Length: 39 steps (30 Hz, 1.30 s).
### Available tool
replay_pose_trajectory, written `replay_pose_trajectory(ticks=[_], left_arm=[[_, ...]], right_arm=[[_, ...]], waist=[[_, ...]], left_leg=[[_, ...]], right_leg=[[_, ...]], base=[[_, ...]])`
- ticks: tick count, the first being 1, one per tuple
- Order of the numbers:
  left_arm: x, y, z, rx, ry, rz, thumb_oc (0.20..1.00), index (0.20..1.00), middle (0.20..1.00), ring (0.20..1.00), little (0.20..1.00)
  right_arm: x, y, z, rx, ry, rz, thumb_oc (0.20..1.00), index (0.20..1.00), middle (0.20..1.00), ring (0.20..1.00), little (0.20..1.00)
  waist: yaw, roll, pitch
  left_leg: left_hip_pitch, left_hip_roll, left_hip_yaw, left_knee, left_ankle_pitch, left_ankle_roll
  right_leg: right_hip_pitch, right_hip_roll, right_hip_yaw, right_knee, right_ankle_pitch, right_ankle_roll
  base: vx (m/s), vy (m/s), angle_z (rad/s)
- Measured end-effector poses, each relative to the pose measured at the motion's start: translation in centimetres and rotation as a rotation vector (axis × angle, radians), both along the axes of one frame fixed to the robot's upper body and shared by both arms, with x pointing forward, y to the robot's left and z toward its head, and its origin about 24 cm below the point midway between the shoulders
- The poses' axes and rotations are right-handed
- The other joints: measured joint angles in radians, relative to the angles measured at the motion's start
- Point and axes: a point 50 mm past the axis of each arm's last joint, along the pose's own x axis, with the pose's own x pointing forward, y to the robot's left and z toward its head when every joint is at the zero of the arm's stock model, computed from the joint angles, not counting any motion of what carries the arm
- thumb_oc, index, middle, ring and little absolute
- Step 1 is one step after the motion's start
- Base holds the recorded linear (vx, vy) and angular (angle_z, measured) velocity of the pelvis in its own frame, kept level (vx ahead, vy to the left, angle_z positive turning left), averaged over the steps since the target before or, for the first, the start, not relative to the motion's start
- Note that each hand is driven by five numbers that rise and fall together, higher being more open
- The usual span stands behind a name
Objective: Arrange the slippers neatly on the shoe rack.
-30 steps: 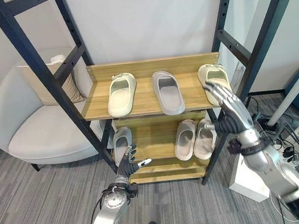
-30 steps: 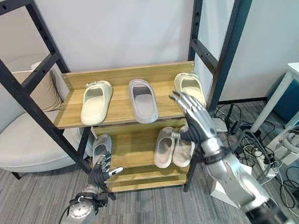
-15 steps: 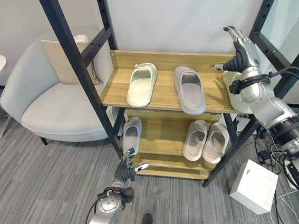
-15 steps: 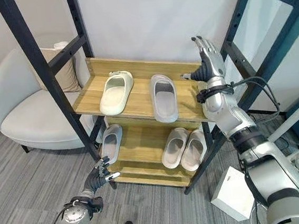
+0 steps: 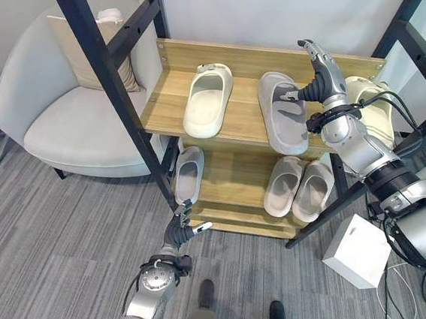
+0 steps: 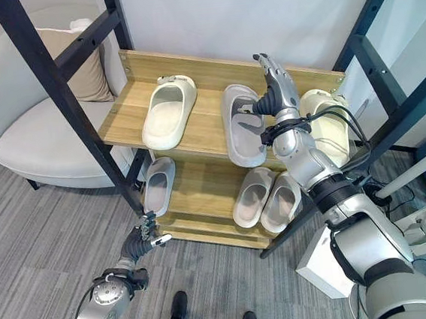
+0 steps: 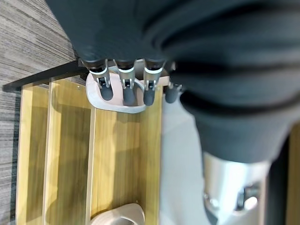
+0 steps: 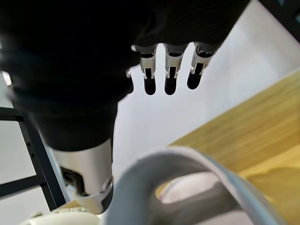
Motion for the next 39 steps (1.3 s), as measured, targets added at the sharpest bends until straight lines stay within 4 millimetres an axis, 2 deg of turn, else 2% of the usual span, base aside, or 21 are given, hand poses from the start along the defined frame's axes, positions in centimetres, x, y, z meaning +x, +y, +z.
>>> replay_pose_trajectory(ticks=[6, 9, 10, 11, 12, 19, 24, 27, 29, 31, 36, 37, 39], left_arm=[[0.2, 0.0, 0.2, -0.005, -0.009, 0.007, 1.0, 1.0, 1.0, 1.0, 1.0], [0.4, 0.0, 0.3, -0.006, -0.015, 0.012, 1.0, 1.0, 1.0, 1.0, 1.0], [0.4, 0.0, 0.4, -0.006, -0.017, 0.012, 1.0, 1.0, 1.0, 1.0, 1.0], [0.5, 0.0, 0.4, -0.006, -0.019, 0.011, 1.0, 1.0, 1.0, 1.0, 1.0], [0.5, 0.0, 0.5, -0.006, -0.021, 0.011, 1.0, 1.0, 1.0, 1.0, 1.0], [1.2, 0.0, 1.2, -0.024, -0.05, 0.013, 1.0, 1.0, 1.0, 1.0, 1.0], [1.2, 0.4, 1.2, -0.012, -0.05, 0.024, 1.0, 1.0, 1.0, 1.0, 1.0], [1.2, 0.5, 1.3, -0.008, -0.053, 0.033, 1.0, 1.0, 1.0, 1.0, 1.0], [1.3, 0.5, 1.3, -0.009, -0.055, 0.034, 1.0, 1.0, 1.0, 1.0, 1.0], [1.4, 0.6, 1.4, -0.009, -0.056, 0.041, 1.0, 1.0, 1.0, 1.0, 1.0], [1.5, 0.5, 1.5, -0.014, -0.057, 0.046, 1.0, 1.0, 1.0, 1.0, 1.0], [1.5, 0.4, 1.6, -0.024, -0.061, 0.049, 1.0, 1.0, 1.0, 1.0, 1.0], [1.0, 0.7, 1.2, -0.04, -0.049, 0.08, 1.0, 1.0, 1.0, 1.0, 1.0]], right_arm=[[0.7, -1.1, -1.2, 0.035, 0.069, -0.055, 1.0, 1.0, 1.0, 1.0, 1.0], [1.2, -1.2, -0.9, 0.047, 0.08, -0.077, 1.0, 1.0, 1.0, 1.0, 1.0], [1.4, -1.2, -0.8, 0.048, 0.088, -0.086, 0.959, 0.959, 0.959, 0.959, 0.959], [1.6, -1.0, -0.5, 0.046, 0.09, -0.085, 0.357, 0.357, 0.357, 0.357, 0.357], [1.8, -0.9, -0.4, 0.04, 0.093, -0.087, 0.2, 0.2, 0.2, 0.2, 0.2], [3.2, -0.3, 0.7, 0.049, 0.136, -0.107, 0.2, 0.2, 0.2, 0.2, 0.2], [3.3, 0.0, 0.6, 0.089, 0.148, -0.103, 0.2, 0.2, 0.2, 0.2, 0.2], [2.7, 0.8, 1.2, 0.171, 0.121, -0.039, 0.2, 0.2, 0.2, 0.2, 0.2], [2.0, 1.4, 1.7, 0.216, 0.072, 0.018, 0.2, 0.2, 0.2, 0.2, 0.2], [0.1, 2.0, 2.7, 0.236, -0.034, 0.098, 0.2, 0.2, 0.2, 0.2, 0.2], [-3.9, -0.4, 4.1, 0.436, -0.277, 0.131, 0.2, 0.2, 0.2, 0.2, 0.2], [-5.2, -0.6, 4.1, 0.471, -0.322, 0.16, 0.2, 0.2, 0.2, 0.2, 0.2], [-7.9, 0.3, 3.6, 0.491, -0.379, 0.292, 0.2, 0.2, 0.2, 0.2, 0.2]], waist=[[-0.001, -0.002, 0.013], [-0.002, -0.001, 0.028], [-0.003, -0.002, 0.029], [-0.004, -0.002, 0.029], [-0.005, -0.003, 0.029], [-0.009, -0.006, 0.032], [-0.009, -0.006, 0.032], [-0.013, -0.005, 0.032], [-0.018, -0.004, 0.033], [-0.021, 0.002, 0.037], [-0.018, 0.022, 0.052], [-0.019, 0.026, 0.055], [-0.032, 0.033, 0.059]], left_leg=[[-0.012, 0.001, 0.002, 0.0, 0.004, 0.006], [-0.014, 0.001, 0.002, 0.0, 0.004, 0.006], [-0.015, 0.001, 0.002, 0.0, 0.004, 0.005], [-0.018, 0.002, 0.003, 0.0, 0.001, 0.0], [-0.02, 0.002, 0.004, 0.0, 0.001, -0.001], [-0.052, 0.006, 0.003, 0.0, 0.004, -0.004], [-0.052, 0.005, 0.002, 0.0, 0.004, -0.004], [-0.051, 0.005, 0.004, 0.0, 0.005, -0.005], [-0.049, 0.005, 0.005, 0.0, 0.009, -0.009], [-0.043, 0.001, 0.003, 0.0, 0.024, 0.004], [-0.016, -0.002, 0.002, 0.0, 0.019, 0.003], [-0.015, -0.001, 0.0, 0.0, 0.013, 0.0], [-0.009, -0.001, 0.0, 0.0, 0.007, -0.004]], right_leg=[[-0.013, 0.001, 0.001, 0.002, 0.001, 0.001], [-0.017, 0.002, 0.002, 0.004, 0.001, 0.001], [-0.018, 0.002, 0.003, 0.005, 0.002, 0.001], [-0.022, 0.002, 0.004, 0.005, 0.002, 0.001], [-0.026, 0.002, 0.005, 0.005, 0.001, 0.001], [-0.061, 0.002, 0.012, 0.0, 0.003, 0.001], [-0.06, 0.002, 0.012, 0.0, 0.004, 0.0], [-0.06, 0.003, 0.012, 0.0, 0.022, 0.002], [-0.059, 0.005, 0.012, 0.0, 0.023, 0.001], [-0.048, 0.003, 0.01, 0.005, 0.022, 0.002], [-0.017, 0.0, 0.006, 0.005, 0.014, 0.005], [-0.014, 0.0, 0.004, 0.005, 0.013, 0.006], [-0.01, 0.0, 0.004, 0.005, 0.013, 0.006]], base=[[0.0, -0.001, -0.01], [-0.02, -0.007, -0.02], [-0.04, -0.007, -0.05], [-0.04, -0.012, -0.05], [-0.04, -0.014, -0.05], [0.0, 0.0, -0.01], [0.0, 0.0, 0.0], [0.04, -0.002, -0.02], [0.01, -0.009, 0.02], [-0.02, -0.015, 0.09], [0.03, -0.011, 0.05], [0.02, -0.023, 0.03], [0.01, -0.013, -0.03]])
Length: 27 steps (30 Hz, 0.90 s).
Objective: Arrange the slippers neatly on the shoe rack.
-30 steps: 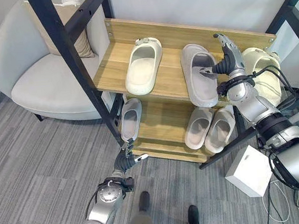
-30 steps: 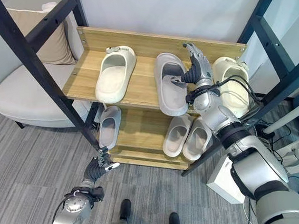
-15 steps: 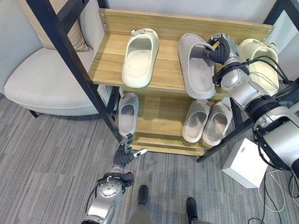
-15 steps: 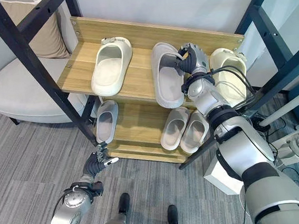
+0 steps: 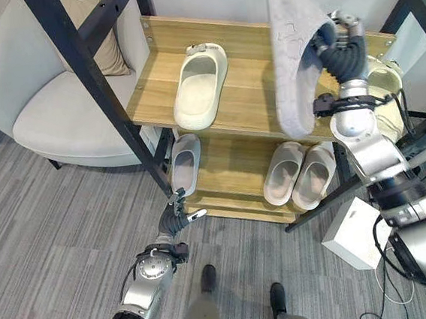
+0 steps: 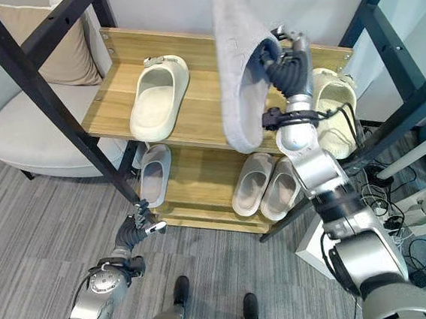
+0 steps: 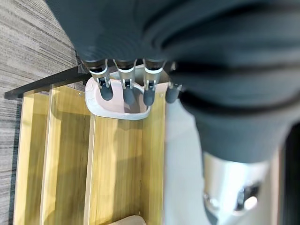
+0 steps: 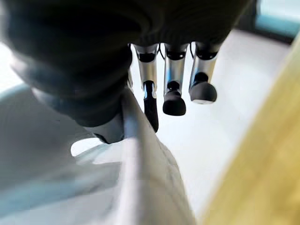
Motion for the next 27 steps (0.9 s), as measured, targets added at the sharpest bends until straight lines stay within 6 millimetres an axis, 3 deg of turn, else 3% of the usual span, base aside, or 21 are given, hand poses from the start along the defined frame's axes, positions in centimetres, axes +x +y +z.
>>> replay_pose_trajectory(ticks=[3, 7, 8, 14, 17, 19, 22, 24, 27], left_arm=[[-0.5, 0.1, -0.4, -0.009, 0.015, 0.012, 1.0, 1.0, 1.0, 1.0, 1.0], [-0.9, -0.4, -0.5, -0.033, 0.02, -0.002, 1.0, 1.0, 1.0, 1.0, 1.0], [-1.0, -0.6, -0.5, -0.037, 0.022, -0.007, 1.0, 1.0, 1.0, 1.0, 1.0], [-1.7, 0.4, -1.0, -0.037, 0.041, 0.041, 1.0, 1.0, 1.0, 1.0, 1.0], [-1.3, 0.7, -0.7, -0.031, 0.013, 0.083, 1.0, 1.0, 1.0, 1.0, 1.0], [-0.2, 0.4, -0.2, -0.025, -0.024, 0.103, 1.0, 1.0, 1.0, 1.0, 1.0], [1.9, -0.2, 1.2, -0.009, -0.095, 0.134, 1.0, 1.0, 1.0, 1.0, 1.0], [3.4, -0.8, 2.9, -0.02, -0.169, 0.151, 1.0, 1.0, 1.0, 1.0, 1.0], [4.6, -1.5, 4.6, -0.025, -0.244, 0.154, 1.0, 1.0, 1.0, 1.0, 1.0]], right_arm=[[-2.3, 3.1, -1.3, 0.021, 0.011, 0.303, 0.2, 0.2, 0.2, 0.2, 0.2], [-3.4, 6.8, -3.4, 0.016, 0.131, 0.655, 0.2, 0.2, 0.2, 0.2, 0.2], [-4.1, 9.0, -4.8, -0.003, 0.217, 0.822, 0.2, 0.2, 0.2, 0.2, 0.2], [-4.9, 11.6, -8.5, -0.018, 0.392, 1.02, 0.2, 0.2, 0.2, 0.2, 0.2], [-3.6, 12.2, -12.7, -0.103, 0.577, 0.941, 0.2, 0.2, 0.2, 0.2, 0.2], [-2.3, 11.4, -16.3, -0.258, 0.7, 0.753, 0.2, 0.2, 0.2, 0.2, 0.2], [0.6, 9.4, -19.0, -0.492, 0.745, 0.385, 0.2, 0.2, 0.2, 0.2, 0.2], [2.9, 7.2, -18.3, -0.584, 0.692, 0.117, 0.2, 0.2, 0.2, 0.2, 0.2], [5.2, 5.6, -15.2, -0.605, 0.556, -0.105, 0.2, 0.2, 0.2, 0.2, 0.2]], waist=[[-0.019, 0.005, 0.0], [-0.023, 0.006, -0.001], [-0.022, 0.007, -0.001], [-0.007, 0.015, -0.011], [-0.001, 0.025, -0.015], [0.001, 0.043, -0.008], [0.01, 0.08, 0.023], [0.01, 0.104, 0.065], [0.026, 0.11, 0.103]], left_leg=[[0.008, 0.004, 0.002, 0.0, -0.004, 0.006], [0.01, 0.007, 0.0, -0.006, -0.003, 0.005], [0.012, 0.007, -0.002, -0.006, -0.003, 0.005], [-0.001, 0.003, -0.028, -0.004, 0.001, 0.007], [-0.028, 0.004, -0.04, 0.003, 0.008, 0.007], [-0.087, 0.004, -0.059, 0.033, 0.017, 0.006], [-0.196, -0.002, -0.089, 0.101, 0.025, 0.002], [-0.248, -0.01, -0.11, 0.132, 0.016, 0.001], [-0.313, -0.021, -0.122, 0.174, 0.016, 0.001]], right_leg=[[0.003, 0.003, 0.001, 0.0, 0.001, -0.001], [0.006, 0.002, 0.002, 0.0, -0.002, 0.004], [0.009, 0.002, 0.001, 0.0, -0.005, 0.007], [0.014, -0.001, -0.022, 0.001, -0.009, 0.005], [-0.013, 0.003, -0.031, 0.015, -0.011, 0.002], [-0.074, 0.01, -0.051, 0.073, -0.029, -0.002], [-0.2, 0.017, -0.068, 0.204, -0.074, -0.003], [-0.28, 0.012, -0.073, 0.31, -0.118, -0.003], [-0.38, 0.006, -0.073, 0.439, -0.175, -0.013]], base=[[0.01, -0.016, -0.08], [0.03, -0.01, 0.01], [0.0, -0.003, 0.07], [-0.07, -0.023, 0.14], [-0.29, -0.056, 0.13], [-0.31, -0.044, 0.27], [-0.15, -0.006, 0.24], [-0.08, -0.007, 0.25], [-0.08, -0.003, 0.15]])
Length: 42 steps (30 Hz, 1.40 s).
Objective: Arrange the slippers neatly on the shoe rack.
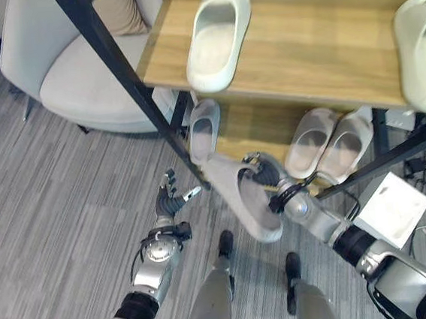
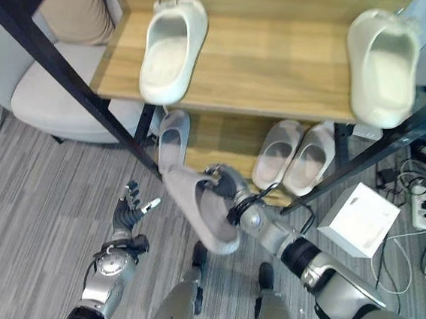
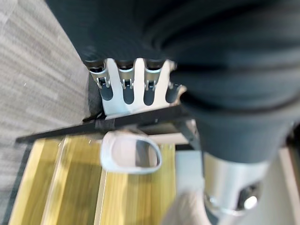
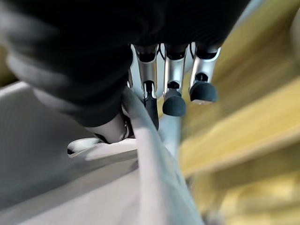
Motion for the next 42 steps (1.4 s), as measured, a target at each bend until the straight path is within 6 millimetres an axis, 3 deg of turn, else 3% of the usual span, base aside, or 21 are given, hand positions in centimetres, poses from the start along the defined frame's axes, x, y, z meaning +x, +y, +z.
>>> replay_pose_trajectory(ticks=[4, 7, 14, 19, 28, 32, 33, 36, 42], left_arm=[[1.2, -1.8, 1.8, 0.011, -0.066, -0.059, 1.0, 1.0, 1.0, 1.0, 1.0], [1.4, -2.7, 2.6, 0.012, -0.094, -0.094, 1.0, 1.0, 1.0, 1.0, 1.0], [1.8, -4.0, 3.9, 0.024, -0.139, -0.152, 1.0, 1.0, 1.0, 1.0, 1.0], [1.9, -5.8, 5.1, 0.033, -0.184, -0.244, 1.0, 1.0, 1.0, 1.0, 1.0], [1.4, -6.6, 6.1, 0.032, -0.227, -0.322, 1.0, 1.0, 1.0, 1.0, 1.0], [1.3, -7.0, 6.0, 0.042, -0.224, -0.355, 1.0, 1.0, 1.0, 1.0, 1.0], [1.3, -7.1, 6.1, 0.043, -0.226, -0.356, 1.0, 1.0, 1.0, 1.0, 1.0], [1.4, -7.1, 6.5, 0.05, -0.239, -0.365, 1.0, 1.0, 1.0, 1.0, 1.0], [1.5, -7.0, 6.7, 0.058, -0.244, -0.372, 1.0, 1.0, 1.0, 1.0, 1.0]], right_arm=[[3.2, -2.5, 6.3, -0.017, -0.226, -0.216, 0.2, 0.2, 0.2, 0.2, 0.2], [4.0, -3.8, 8.7, -0.043, -0.302, -0.315, 0.2, 0.2, 0.2, 0.2, 0.2], [5.2, -6.9, 10.2, -0.071, -0.287, -0.484, 0.2, 0.2, 0.2, 0.2, 0.2], [5.4, -9.8, 10.5, -0.085, -0.228, -0.611, 0.2, 0.2, 0.2, 0.2, 0.2], [5.6, -11.8, 13.9, -0.114, -0.233, -0.688, 0.2, 0.2, 0.2, 0.2, 0.2], [5.6, -12.3, 14.2, -0.118, -0.219, -0.698, 0.2, 0.2, 0.2, 0.2, 0.2], [5.6, -12.3, 14.3, -0.118, -0.214, -0.702, 1.0, 1.0, 1.0, 1.0, 1.0], [5.6, -12.7, 14.4, -0.095, -0.166, -0.715, 1.0, 1.0, 1.0, 1.0, 1.0], [5.8, -12.0, 14.2, -0.078, -0.141, -0.688, 1.0, 1.0, 1.0, 1.0, 1.0]], waist=[[0.016, 0.004, 0.045], [0.025, 0.003, 0.069], [0.037, 0.004, 0.087], [0.074, 0.007, 0.088], [0.149, 0.012, 0.085], [0.178, 0.017, 0.082], [0.182, 0.017, 0.082], [0.203, 0.018, 0.082], [0.202, 0.018, 0.082]], left_leg=[[-0.102, -0.015, -0.022, 0.061, 0.001, -0.002], [-0.142, -0.022, -0.033, 0.083, -0.001, -0.004], [-0.196, -0.039, -0.044, 0.131, -0.015, -0.009], [-0.225, -0.045, -0.08, 0.125, -0.014, -0.016], [-0.234, -0.07, -0.119, 0.093, -0.001, -0.025], [-0.233, -0.081, -0.13, 0.091, 0.0, -0.025], [-0.234, -0.082, -0.133, 0.09, -0.001, -0.025], [-0.233, -0.089, -0.139, 0.089, -0.001, -0.025], [-0.229, -0.097, -0.143, 0.09, -0.001, -0.025]], right_leg=[[-0.131, -0.013, 0.0, 0.131, -0.052, -0.014], [-0.174, -0.016, -0.003, 0.172, -0.067, -0.021], [-0.217, -0.025, -0.013, 0.21, -0.082, -0.026], [-0.23, -0.039, -0.051, 0.213, -0.089, -0.021], [-0.229, -0.067, -0.09, 0.202, -0.112, -0.013], [-0.207, -0.078, -0.11, 0.178, -0.116, -0.007], [-0.204, -0.079, -0.113, 0.177, -0.117, -0.006], [-0.196, -0.085, -0.117, 0.172, -0.12, -0.002], [-0.176, -0.092, -0.127, 0.141, -0.113, 0.006]], base=[[-0.06, 0.012, 0.18], [-0.02, 0.02, 0.09], [0.02, 0.012, 0.08], [0.05, -0.011, 0.19], [0.05, -0.012, 0.15], [0.04, -0.009, 0.13], [0.03, 0.001, 0.12], [0.02, -0.001, 0.08], [0.01, 0.002, 0.04]])
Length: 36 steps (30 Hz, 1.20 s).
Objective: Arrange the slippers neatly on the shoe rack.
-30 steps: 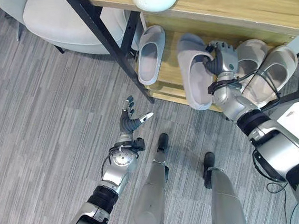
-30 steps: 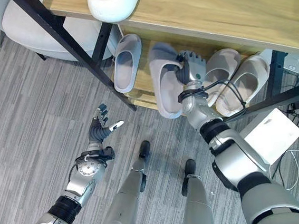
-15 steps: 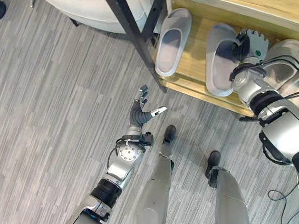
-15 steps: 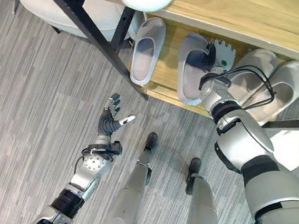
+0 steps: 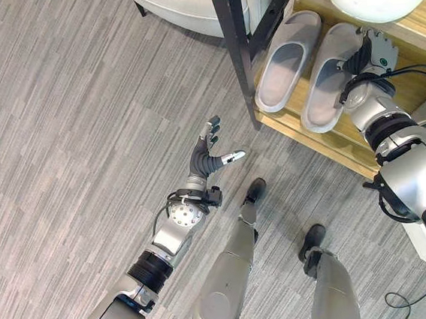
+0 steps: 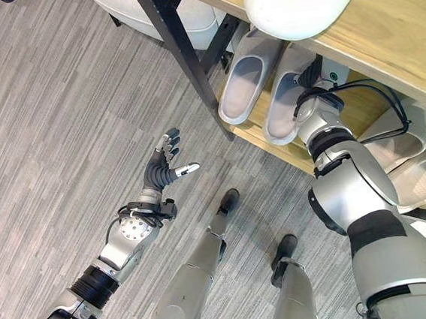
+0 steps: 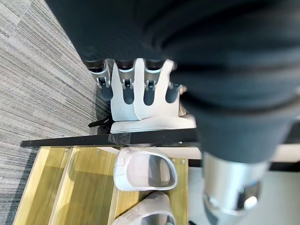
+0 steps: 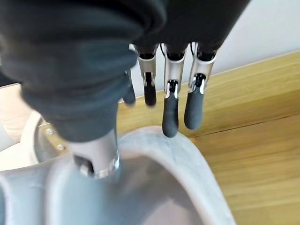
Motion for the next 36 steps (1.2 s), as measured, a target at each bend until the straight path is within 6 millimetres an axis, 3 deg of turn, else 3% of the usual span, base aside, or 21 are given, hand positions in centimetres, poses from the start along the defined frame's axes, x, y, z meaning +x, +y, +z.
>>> replay_pose_trajectory(ticks=[7, 12, 17, 24, 28, 36], left_arm=[[0.1, 0.1, 0.1, 0.002, -0.004, 0.013, 1.0, 1.0, 1.0, 1.0, 1.0], [0.1, 0.3, 0.0, -0.002, 0.0, 0.038, 1.0, 1.0, 1.0, 1.0, 1.0], [0.0, 0.6, -0.3, -0.003, 0.011, 0.06, 1.0, 1.0, 1.0, 1.0, 1.0], [-0.2, 0.8, -0.8, 0.002, 0.026, 0.064, 1.0, 1.0, 1.0, 1.0, 1.0], [-0.2, 0.9, -0.9, 0.009, 0.035, 0.068, 1.0, 1.0, 1.0, 1.0, 1.0], [0.0, 1.1, -1.3, 0.022, 0.054, 0.078, 1.0, 1.0, 1.0, 1.0, 1.0]], right_arm=[[0.3, 2.0, -0.2, 0.059, -0.038, 0.05, 1.0, 1.0, 1.0, 1.0, 1.0], [0.1, 3.9, 0.5, 0.243, -0.207, 0.131, 1.0, 1.0, 1.0, 1.0, 1.0], [0.0, 6.0, -1.3, 0.401, -0.232, 0.19, 1.0, 1.0, 1.0, 1.0, 1.0], [0.2, 4.9, -3.7, 0.777, -0.207, 0.16, 1.0, 1.0, 1.0, 1.0, 1.0], [0.3, 5.1, -4.5, 0.864, -0.191, 0.163, 1.0, 1.0, 1.0, 1.0, 1.0], [0.4, 8.7, -6.1, 1.032, -0.124, 0.266, 1.0, 1.0, 1.0, 1.0, 1.0]], waist=[[-0.011, 0.0, 0.0], [-0.042, -0.002, 0.0], [-0.077, -0.007, 0.0], [-0.095, -0.008, 0.0], [-0.094, -0.009, 0.0], [-0.087, -0.01, 0.0]], left_leg=[[0.017, 0.0, 0.022, 0.001, -0.002, 0.005], [0.021, 0.002, 0.031, 0.002, -0.002, 0.009], [0.036, 0.01, 0.054, 0.002, -0.011, 0.017], [0.037, 0.021, 0.064, 0.002, -0.012, 0.023], [0.036, 0.02, 0.061, 0.002, -0.009, 0.027], [0.035, 0.021, 0.044, 0.001, -0.018, 0.014]], right_leg=[[0.016, 0.0, 0.022, -0.022, 0.018, 0.008], [0.027, 0.003, 0.031, -0.051, 0.039, 0.014], [0.042, 0.016, 0.056, -0.074, 0.058, 0.018], [0.041, 0.027, 0.068, -0.086, 0.072, 0.017], [0.042, 0.028, 0.065, -0.087, 0.072, 0.017], [0.055, 0.029, 0.043, -0.092, 0.068, 0.016]], base=[[-0.03, 0.024, -0.07], [-0.03, 0.021, -0.08], [-0.03, -0.007, -0.15], [-0.02, -0.011, -0.07], [0.0, 0.0, 0.0], [0.02, -0.026, 0.06]])
